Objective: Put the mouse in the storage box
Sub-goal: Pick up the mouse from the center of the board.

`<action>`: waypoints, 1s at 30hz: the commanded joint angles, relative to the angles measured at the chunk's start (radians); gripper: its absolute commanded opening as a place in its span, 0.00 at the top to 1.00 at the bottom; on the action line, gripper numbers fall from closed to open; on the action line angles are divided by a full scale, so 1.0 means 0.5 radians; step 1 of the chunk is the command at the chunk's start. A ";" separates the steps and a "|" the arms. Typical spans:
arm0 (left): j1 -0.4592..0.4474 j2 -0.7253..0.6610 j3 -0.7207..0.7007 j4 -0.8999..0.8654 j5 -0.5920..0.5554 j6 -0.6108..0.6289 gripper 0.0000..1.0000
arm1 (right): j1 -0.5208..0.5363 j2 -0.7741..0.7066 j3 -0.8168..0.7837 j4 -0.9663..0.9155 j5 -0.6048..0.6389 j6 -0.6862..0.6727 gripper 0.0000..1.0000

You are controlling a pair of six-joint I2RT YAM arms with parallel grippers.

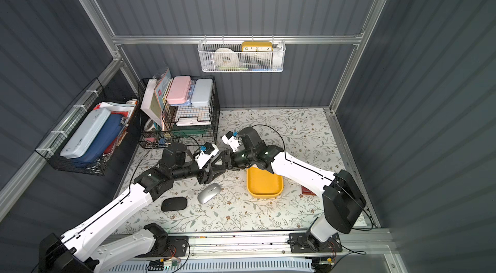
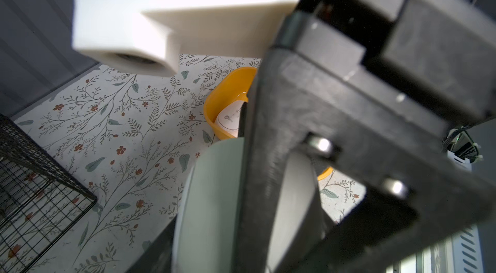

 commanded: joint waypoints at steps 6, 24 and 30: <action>-0.014 0.009 0.053 0.033 0.019 0.017 0.77 | 0.062 0.037 0.084 0.154 -0.111 0.067 0.67; -0.014 -0.177 -0.056 -0.041 -0.072 -0.055 0.01 | 0.034 0.120 0.137 0.250 -0.016 0.085 0.76; -0.014 -0.227 -0.004 -0.150 -0.268 -0.149 0.01 | -0.038 0.133 0.123 0.241 0.033 0.032 0.76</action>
